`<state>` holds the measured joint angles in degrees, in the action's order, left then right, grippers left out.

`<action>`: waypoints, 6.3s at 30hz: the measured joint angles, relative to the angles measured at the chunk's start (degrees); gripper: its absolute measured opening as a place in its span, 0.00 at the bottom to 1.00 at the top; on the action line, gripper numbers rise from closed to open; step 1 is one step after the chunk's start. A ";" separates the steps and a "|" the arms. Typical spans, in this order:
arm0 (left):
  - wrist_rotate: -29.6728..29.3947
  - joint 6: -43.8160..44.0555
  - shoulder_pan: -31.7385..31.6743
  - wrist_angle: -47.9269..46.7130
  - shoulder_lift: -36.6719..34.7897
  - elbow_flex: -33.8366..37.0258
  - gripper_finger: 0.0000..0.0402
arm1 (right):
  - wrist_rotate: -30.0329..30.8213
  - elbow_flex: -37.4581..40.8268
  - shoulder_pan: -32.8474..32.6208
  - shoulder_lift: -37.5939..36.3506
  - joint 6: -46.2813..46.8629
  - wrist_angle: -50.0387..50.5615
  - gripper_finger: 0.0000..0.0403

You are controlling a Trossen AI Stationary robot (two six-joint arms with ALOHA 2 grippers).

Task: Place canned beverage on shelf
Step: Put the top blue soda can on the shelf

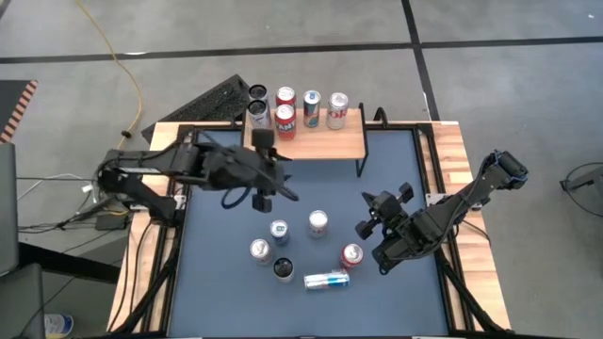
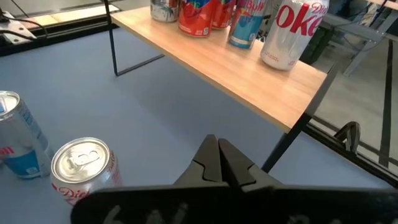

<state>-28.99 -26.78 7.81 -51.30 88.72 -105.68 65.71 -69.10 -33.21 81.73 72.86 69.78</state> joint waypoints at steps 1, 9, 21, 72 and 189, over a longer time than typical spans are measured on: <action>0.13 -0.88 0.00 -1.60 1.01 -0.90 0.43 | -0.06 0.00 0.00 0.00 0.02 0.02 0.00; -3.34 -4.99 0.22 -11.41 6.32 -3.61 0.43 | 0.98 0.02 0.00 0.00 -1.70 -1.56 0.00; 1.62 -2.92 -1.18 1.32 3.95 -3.47 0.43 | 15.60 0.04 1.84 -0.02 -53.36 -42.44 0.00; 14.68 2.34 -2.58 -8.61 -1.50 -3.54 0.43 | -30.53 0.00 9.48 2.00 -63.39 -50.20 0.00; 9.10 20.19 6.00 -4.39 -17.66 2.60 0.43 | -22.29 -0.94 2.62 1.77 -59.21 -44.40 0.01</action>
<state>-19.89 -6.59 13.81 -55.69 71.06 -103.09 43.42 -70.04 -30.59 83.50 13.65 25.38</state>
